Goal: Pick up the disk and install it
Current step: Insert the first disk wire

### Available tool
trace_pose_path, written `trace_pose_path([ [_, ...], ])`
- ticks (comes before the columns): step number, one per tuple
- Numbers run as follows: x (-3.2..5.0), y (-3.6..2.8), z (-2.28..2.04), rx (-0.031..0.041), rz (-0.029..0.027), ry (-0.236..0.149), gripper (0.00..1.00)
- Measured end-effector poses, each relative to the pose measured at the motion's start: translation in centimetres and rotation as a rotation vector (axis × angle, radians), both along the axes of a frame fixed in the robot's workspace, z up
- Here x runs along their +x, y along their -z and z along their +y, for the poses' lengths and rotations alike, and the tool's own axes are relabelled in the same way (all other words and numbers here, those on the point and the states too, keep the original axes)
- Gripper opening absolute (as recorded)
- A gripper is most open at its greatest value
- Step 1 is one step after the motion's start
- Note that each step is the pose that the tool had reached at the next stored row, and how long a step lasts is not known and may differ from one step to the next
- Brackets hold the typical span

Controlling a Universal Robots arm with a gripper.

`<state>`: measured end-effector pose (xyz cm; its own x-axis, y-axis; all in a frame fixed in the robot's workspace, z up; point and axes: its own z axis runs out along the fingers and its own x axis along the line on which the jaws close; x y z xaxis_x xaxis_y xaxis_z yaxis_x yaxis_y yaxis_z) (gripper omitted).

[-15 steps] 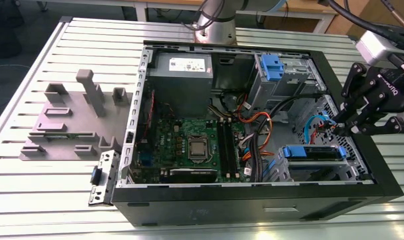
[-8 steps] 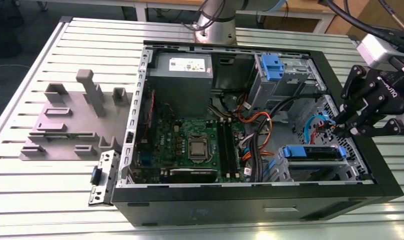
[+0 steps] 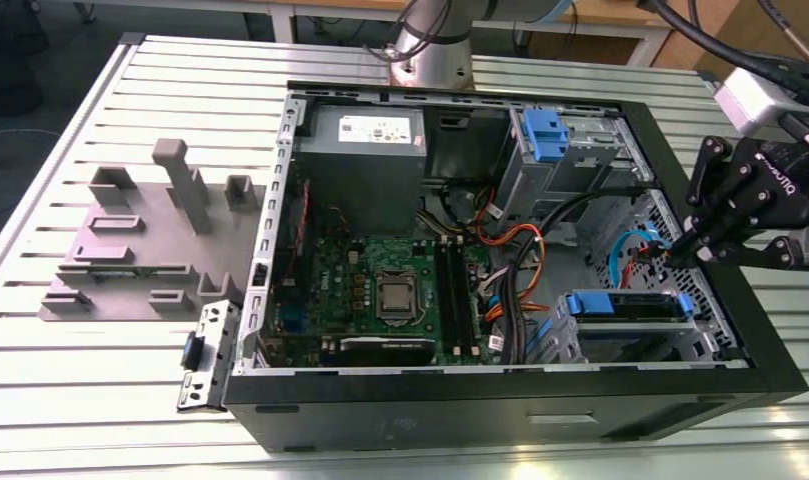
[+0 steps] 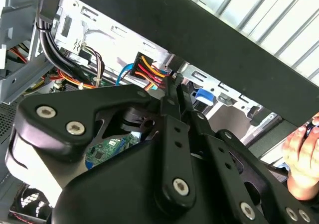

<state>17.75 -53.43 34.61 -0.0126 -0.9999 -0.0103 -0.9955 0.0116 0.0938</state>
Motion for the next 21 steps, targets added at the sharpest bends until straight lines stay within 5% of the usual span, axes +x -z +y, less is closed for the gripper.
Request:
trace_pose_path([
  [7, -0.79, 0.01, 0.00, 0.0001, -0.0032, 0.000, 0.16],
  [10, -1.10, 0.01, -0.03, 0.0001, -0.0173, 0.000, 0.16],
  [16, -1.63, 0.01, -0.12, 0.0001, -0.0569, -0.003, 0.16],
  [21, -2.03, 0.04, -0.45, 0.0003, -0.0706, -0.010, 0.16],
])
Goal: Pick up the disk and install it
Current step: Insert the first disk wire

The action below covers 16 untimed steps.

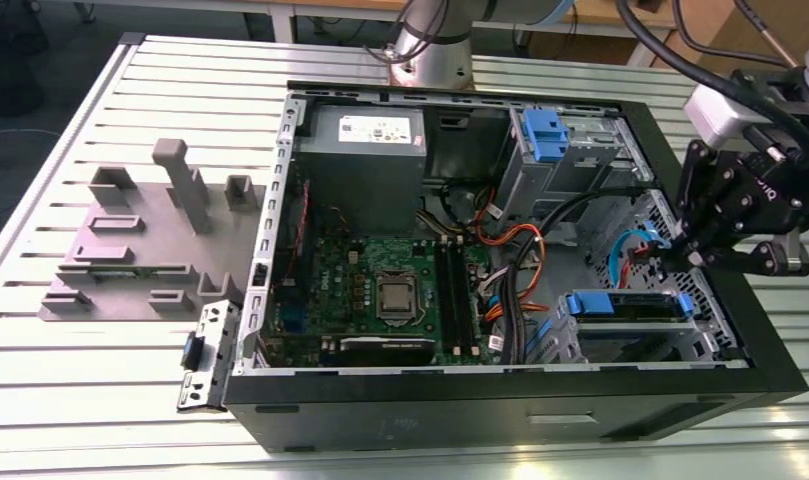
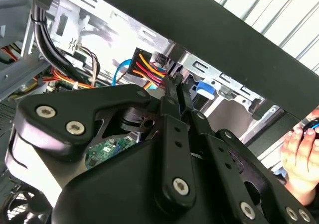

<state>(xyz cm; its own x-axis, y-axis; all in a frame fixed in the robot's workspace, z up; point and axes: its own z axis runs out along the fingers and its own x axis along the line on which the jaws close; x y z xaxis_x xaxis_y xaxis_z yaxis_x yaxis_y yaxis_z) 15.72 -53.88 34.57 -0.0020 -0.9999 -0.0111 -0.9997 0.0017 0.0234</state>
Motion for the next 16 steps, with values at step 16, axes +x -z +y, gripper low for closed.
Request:
trace_pose_path([
  [16, -1.16, 0.10, -0.93, -0.0001, -0.0301, -0.028, 0.16],
])
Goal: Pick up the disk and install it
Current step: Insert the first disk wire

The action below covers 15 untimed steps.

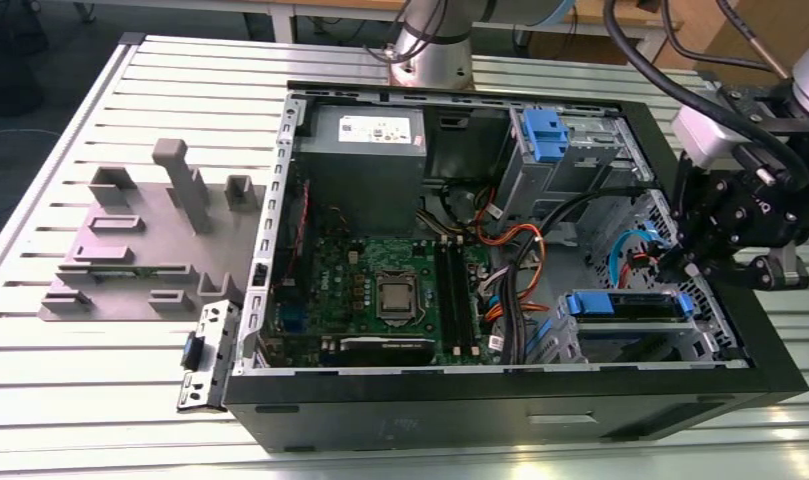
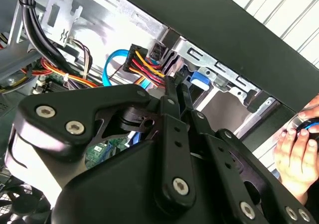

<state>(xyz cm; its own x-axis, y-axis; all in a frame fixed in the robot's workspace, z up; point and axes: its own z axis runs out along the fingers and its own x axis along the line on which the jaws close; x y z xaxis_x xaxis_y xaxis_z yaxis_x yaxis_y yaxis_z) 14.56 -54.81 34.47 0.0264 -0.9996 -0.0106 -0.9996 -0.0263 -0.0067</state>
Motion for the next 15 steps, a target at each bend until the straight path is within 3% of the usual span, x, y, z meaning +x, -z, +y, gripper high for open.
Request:
trace_pose_path([
  [5, -0.14, 0.07, -0.52, 0.0000, -0.0014, 0.000, 0.16],
  [8, -0.36, 0.12, -0.93, 0.0001, -0.0052, 0.000, 0.16],
  [15, -1.23, 0.42, -1.05, -0.0001, -0.0133, 0.000, 0.16],
])
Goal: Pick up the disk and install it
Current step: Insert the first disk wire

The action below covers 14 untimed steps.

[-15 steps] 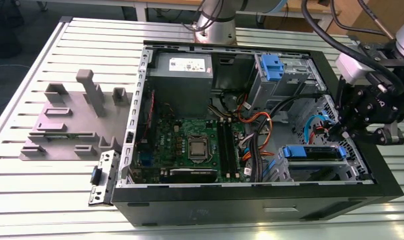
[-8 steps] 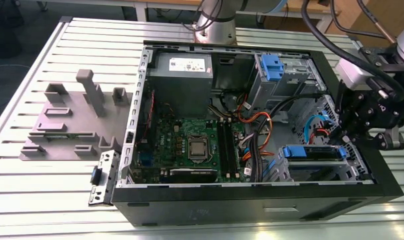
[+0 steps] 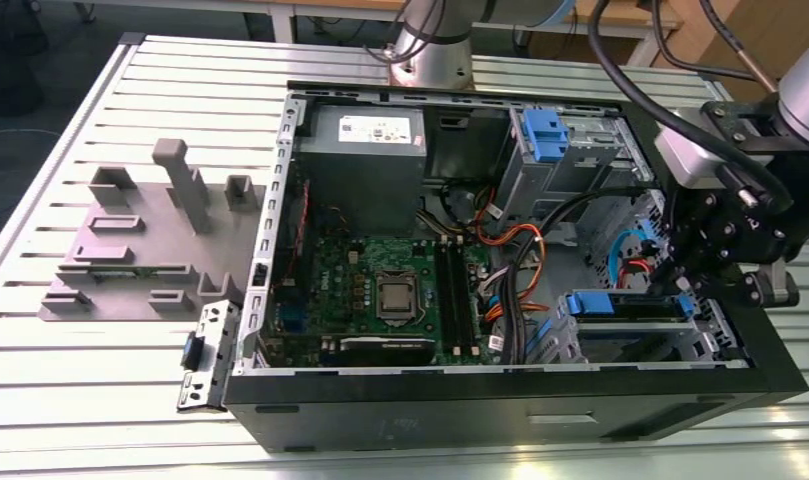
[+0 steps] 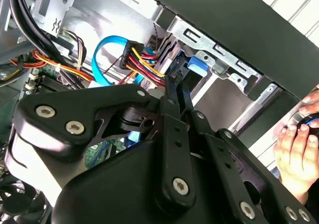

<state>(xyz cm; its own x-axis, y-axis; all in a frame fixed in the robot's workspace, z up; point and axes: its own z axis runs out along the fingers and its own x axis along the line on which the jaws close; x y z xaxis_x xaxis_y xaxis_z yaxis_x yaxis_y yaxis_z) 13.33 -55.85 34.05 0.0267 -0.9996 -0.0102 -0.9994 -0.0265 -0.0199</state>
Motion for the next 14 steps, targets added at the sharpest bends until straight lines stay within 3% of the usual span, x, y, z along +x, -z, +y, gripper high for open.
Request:
trace_pose_path([
  [3, -0.07, 0.23, -0.01, 0.0002, -0.0028, 0.000, 0.16],
  [8, -0.34, 0.44, -0.04, 0.0000, -0.0159, 0.002, 0.16],
  [14, -0.50, 0.60, -0.04, -0.0005, -0.0217, 0.009, 0.16],
])
